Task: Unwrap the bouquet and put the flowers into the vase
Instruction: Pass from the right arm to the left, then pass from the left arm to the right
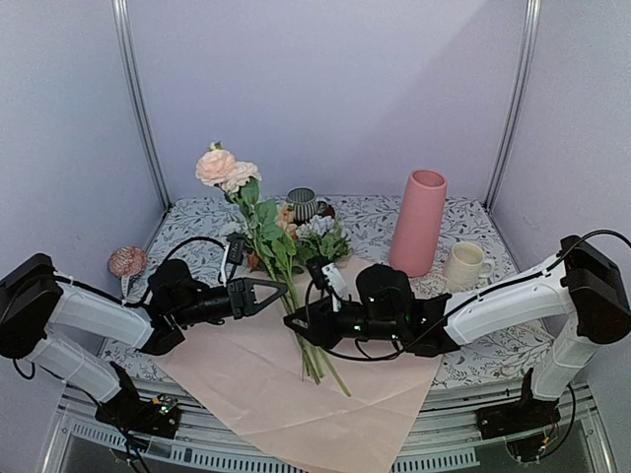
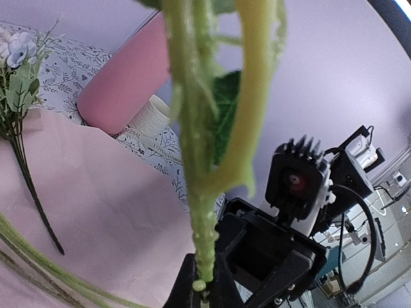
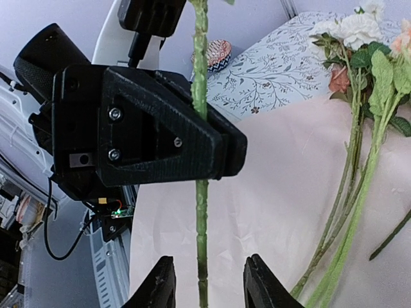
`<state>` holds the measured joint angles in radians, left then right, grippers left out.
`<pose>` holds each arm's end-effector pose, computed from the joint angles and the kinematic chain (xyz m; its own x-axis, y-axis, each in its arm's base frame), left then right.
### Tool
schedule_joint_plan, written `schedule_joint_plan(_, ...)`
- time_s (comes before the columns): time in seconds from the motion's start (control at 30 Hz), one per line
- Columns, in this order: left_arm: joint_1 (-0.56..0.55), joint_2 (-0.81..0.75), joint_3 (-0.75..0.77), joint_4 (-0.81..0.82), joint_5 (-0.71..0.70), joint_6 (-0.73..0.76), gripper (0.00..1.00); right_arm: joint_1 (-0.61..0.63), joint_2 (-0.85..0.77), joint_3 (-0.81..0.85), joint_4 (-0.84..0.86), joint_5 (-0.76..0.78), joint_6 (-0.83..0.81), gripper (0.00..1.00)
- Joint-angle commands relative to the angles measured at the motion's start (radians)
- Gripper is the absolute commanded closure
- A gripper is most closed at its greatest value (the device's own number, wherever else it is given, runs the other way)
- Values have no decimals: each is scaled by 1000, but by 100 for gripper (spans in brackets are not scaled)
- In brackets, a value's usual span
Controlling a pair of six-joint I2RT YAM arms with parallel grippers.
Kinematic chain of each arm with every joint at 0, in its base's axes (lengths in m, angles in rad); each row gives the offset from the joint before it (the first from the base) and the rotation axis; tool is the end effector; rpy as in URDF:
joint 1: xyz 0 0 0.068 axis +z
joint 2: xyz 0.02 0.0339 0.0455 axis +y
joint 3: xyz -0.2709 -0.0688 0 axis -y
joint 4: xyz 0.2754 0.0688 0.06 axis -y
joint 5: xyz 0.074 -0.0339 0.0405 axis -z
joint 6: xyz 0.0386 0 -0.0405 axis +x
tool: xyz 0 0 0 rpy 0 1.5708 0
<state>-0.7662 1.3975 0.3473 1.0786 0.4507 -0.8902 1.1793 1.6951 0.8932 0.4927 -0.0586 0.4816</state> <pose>0.1836 -0.2000 0.1744 -0.7161 -0.2818 -0.6386 0.6061 0.2028 -0.7691 0.1488 0.3663 0.1919 -0.5402 -0.0967 -0.8360 -0.7829 0.4222 0.4570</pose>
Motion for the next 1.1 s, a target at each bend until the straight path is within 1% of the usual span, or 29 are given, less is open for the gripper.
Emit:
schedule_joint_plan(0.0,2,-39,42,-92,45,103,100,-6,-98,-44,38,47,4,60)
schedule_joint_plan(0.13,-16,-81,82,-265,67,220,100,-14,-161,-39,19,38,0,59)
schedule_joint_plan(0.23,-55,-102,128,-389,75,306,100,-18,-176,-4,-13,20,-15,60)
schedule_joint_plan(0.33,-104,-121,191,-523,23,383,100,-22,-188,32,-36,20,-36,59)
schedule_joint_plan(0.4,-132,-133,216,-583,-21,413,100,-22,-191,49,-44,23,-46,59)
schedule_joint_plan(0.53,-166,-129,246,-617,-29,433,100,-23,-187,86,-65,17,-71,59)
schedule_joint_plan(0.67,-188,-120,261,-631,-41,442,100,-22,-205,89,-69,27,-80,60)
schedule_joint_plan(0.83,-201,-119,273,-644,-43,453,100,-24,-230,77,-84,61,-88,66)
schedule_joint_plan(1.07,-208,-138,276,-662,-72,474,100,-26,-244,73,-131,105,-86,62)
